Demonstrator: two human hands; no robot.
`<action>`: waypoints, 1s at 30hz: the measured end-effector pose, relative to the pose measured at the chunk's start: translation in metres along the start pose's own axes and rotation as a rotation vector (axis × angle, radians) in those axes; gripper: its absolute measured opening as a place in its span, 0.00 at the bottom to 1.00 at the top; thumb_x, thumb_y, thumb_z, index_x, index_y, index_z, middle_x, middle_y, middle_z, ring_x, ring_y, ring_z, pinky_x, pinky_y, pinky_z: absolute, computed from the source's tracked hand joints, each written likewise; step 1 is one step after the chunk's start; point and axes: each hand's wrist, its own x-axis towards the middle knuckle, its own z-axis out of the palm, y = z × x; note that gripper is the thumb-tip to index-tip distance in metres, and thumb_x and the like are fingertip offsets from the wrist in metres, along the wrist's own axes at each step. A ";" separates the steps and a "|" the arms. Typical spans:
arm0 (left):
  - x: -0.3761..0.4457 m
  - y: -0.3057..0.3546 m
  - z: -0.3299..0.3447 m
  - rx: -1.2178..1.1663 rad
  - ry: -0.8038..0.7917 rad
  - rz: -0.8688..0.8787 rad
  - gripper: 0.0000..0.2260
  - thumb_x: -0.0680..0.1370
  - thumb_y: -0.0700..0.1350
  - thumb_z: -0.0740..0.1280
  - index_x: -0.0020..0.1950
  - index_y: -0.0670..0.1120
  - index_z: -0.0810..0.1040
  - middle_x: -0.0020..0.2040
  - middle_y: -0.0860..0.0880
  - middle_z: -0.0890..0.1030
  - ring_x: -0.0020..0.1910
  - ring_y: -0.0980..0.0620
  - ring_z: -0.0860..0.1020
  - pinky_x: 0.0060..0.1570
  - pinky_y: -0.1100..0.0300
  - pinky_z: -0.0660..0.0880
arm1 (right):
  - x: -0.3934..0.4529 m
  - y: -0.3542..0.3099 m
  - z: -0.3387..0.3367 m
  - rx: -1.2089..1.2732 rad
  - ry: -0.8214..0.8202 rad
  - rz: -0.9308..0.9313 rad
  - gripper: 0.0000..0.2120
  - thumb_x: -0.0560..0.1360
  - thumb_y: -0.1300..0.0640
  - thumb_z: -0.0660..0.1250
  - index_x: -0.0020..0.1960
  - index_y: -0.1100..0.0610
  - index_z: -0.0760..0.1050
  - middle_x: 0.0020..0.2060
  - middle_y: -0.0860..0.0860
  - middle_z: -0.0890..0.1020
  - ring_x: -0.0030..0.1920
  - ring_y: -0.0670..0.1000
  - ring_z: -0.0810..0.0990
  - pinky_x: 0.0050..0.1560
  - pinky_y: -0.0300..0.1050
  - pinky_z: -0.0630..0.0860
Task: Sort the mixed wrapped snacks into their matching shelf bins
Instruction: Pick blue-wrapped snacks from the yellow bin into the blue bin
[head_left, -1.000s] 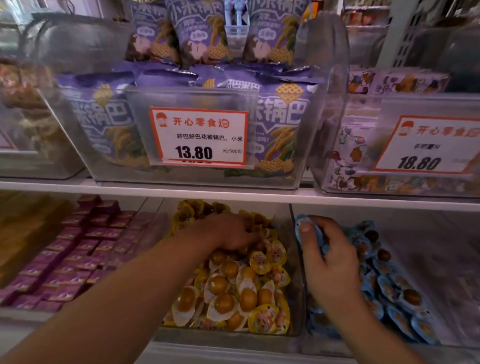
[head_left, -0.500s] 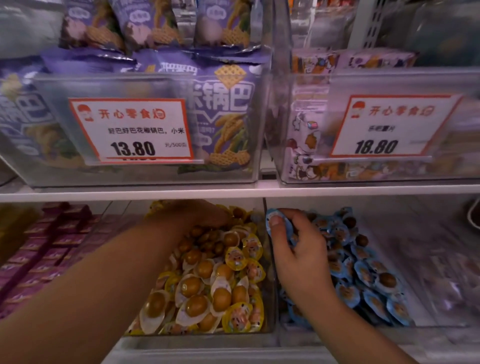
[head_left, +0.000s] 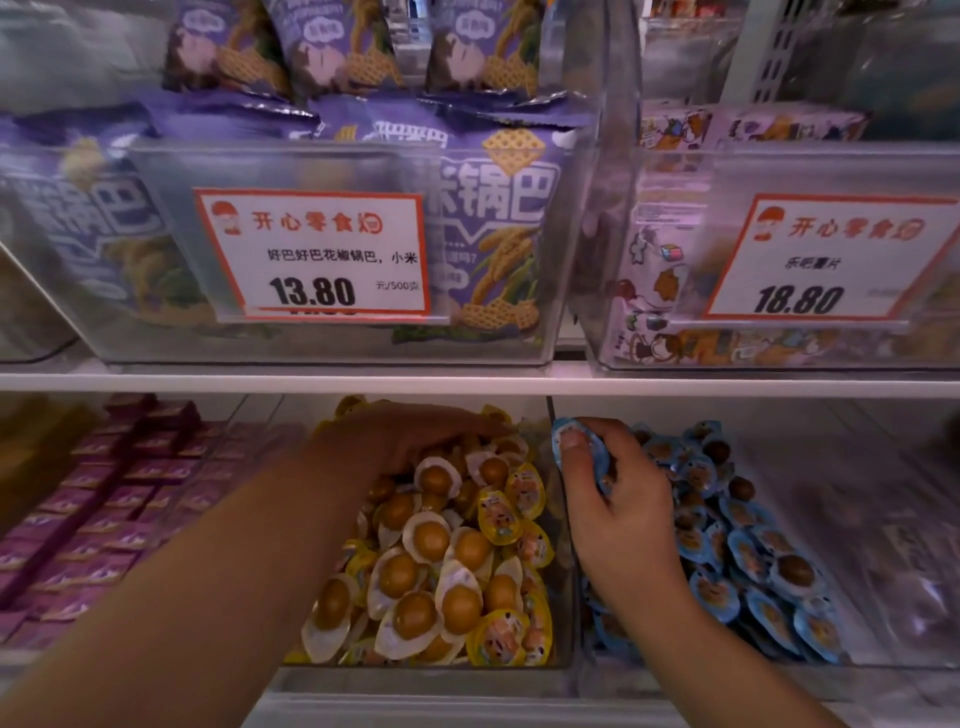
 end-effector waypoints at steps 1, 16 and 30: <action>0.000 -0.001 0.001 -0.031 -0.026 -0.004 0.26 0.64 0.67 0.77 0.55 0.53 0.86 0.57 0.46 0.85 0.56 0.47 0.84 0.56 0.50 0.80 | 0.000 0.000 0.000 -0.004 0.008 -0.001 0.09 0.81 0.51 0.63 0.48 0.53 0.78 0.31 0.44 0.74 0.33 0.44 0.75 0.36 0.35 0.67; -0.078 0.017 0.003 -0.077 0.003 0.161 0.06 0.67 0.46 0.77 0.41 0.45 0.87 0.42 0.43 0.84 0.38 0.47 0.83 0.39 0.57 0.81 | 0.001 -0.004 -0.001 0.014 0.049 -0.016 0.07 0.78 0.53 0.62 0.47 0.52 0.79 0.34 0.43 0.78 0.38 0.41 0.78 0.38 0.29 0.69; -0.163 -0.072 0.048 0.429 0.558 0.604 0.14 0.71 0.43 0.75 0.53 0.59 0.82 0.54 0.60 0.81 0.55 0.62 0.79 0.57 0.60 0.76 | 0.006 -0.045 -0.007 -0.230 -0.038 -0.340 0.09 0.80 0.55 0.63 0.54 0.58 0.79 0.47 0.50 0.79 0.49 0.46 0.77 0.51 0.32 0.71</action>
